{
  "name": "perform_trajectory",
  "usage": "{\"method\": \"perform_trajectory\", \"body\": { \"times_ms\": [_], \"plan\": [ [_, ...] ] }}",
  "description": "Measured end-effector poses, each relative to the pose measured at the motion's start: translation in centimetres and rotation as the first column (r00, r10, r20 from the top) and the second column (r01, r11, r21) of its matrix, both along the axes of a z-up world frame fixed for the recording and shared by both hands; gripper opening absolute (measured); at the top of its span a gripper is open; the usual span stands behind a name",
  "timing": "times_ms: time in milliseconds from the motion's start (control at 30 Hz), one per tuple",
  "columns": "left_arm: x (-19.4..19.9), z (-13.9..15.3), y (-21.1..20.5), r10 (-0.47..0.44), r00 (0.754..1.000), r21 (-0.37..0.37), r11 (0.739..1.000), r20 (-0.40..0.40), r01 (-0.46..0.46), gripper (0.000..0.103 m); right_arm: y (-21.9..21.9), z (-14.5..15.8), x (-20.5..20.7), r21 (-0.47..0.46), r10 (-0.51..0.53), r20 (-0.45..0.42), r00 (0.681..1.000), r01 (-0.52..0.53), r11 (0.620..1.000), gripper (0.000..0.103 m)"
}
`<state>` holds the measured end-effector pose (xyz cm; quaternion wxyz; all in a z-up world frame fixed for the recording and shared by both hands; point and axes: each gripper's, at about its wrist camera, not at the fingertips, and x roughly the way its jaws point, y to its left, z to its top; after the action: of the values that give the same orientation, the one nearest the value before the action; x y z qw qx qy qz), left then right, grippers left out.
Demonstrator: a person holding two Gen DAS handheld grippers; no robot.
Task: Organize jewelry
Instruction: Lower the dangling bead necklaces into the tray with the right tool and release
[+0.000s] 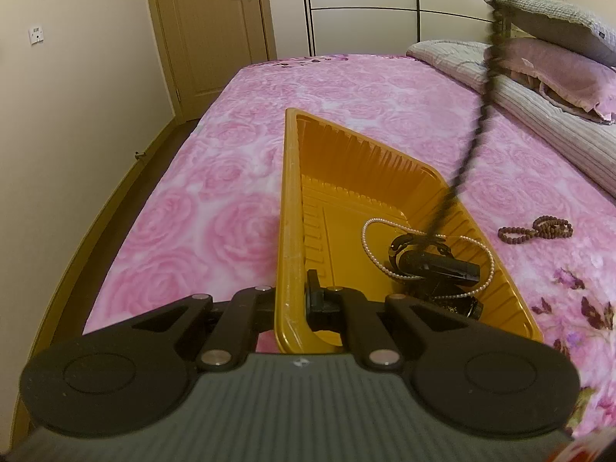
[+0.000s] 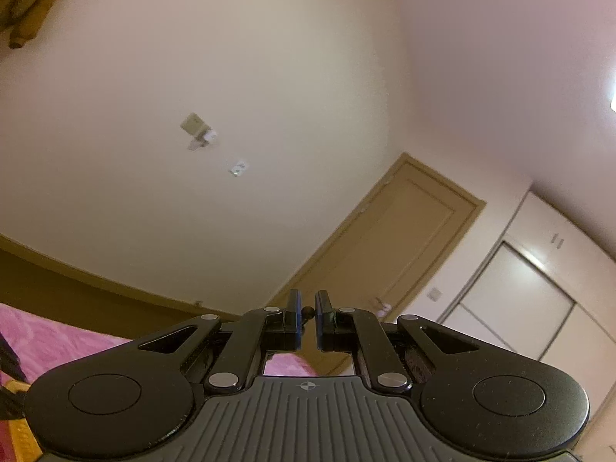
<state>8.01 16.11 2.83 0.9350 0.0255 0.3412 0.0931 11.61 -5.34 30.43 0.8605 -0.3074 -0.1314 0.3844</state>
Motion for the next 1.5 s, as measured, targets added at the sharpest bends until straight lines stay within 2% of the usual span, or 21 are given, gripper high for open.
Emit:
{"method": "perform_trajectory", "body": {
  "times_ms": [167,333,567,733,967,1500],
  "plan": [
    [0.0,0.0,0.1,0.001,1.0,-0.006,1.0,0.002,-0.001,0.005,2.8,-2.2,0.8,-0.093,0.059,-0.096,0.994,-0.068,0.993,0.007],
    [0.0,-0.1,0.2,0.006,1.0,-0.012,1.0,0.004,-0.006,0.005,5.6,-6.2,1.3,-0.205,0.137,-0.192,0.972,-0.176,0.963,0.007],
    [0.0,-0.1,0.3,0.005,1.0,-0.014,1.0,0.005,-0.005,0.005,8.0,-10.6,2.6,-0.306,0.151,-0.287,0.946,-0.24,0.921,0.007],
    [0.1,0.0,0.3,0.006,1.0,-0.014,1.0,0.005,-0.006,0.005,7.5,-12.6,3.3,-0.332,0.159,-0.343,0.926,-0.278,0.901,0.007],
    [0.1,-0.1,0.3,0.006,1.0,-0.012,1.0,0.005,-0.006,0.005,7.1,-15.0,2.5,-0.382,0.191,-0.405,0.894,-0.355,0.853,0.007],
    [0.1,-0.1,0.4,0.01,1.0,-0.015,1.0,0.004,-0.01,0.005,7.6,-21.1,4.1,-0.461,0.086,-0.527,0.846,-0.37,0.807,0.007]
  ]
}}
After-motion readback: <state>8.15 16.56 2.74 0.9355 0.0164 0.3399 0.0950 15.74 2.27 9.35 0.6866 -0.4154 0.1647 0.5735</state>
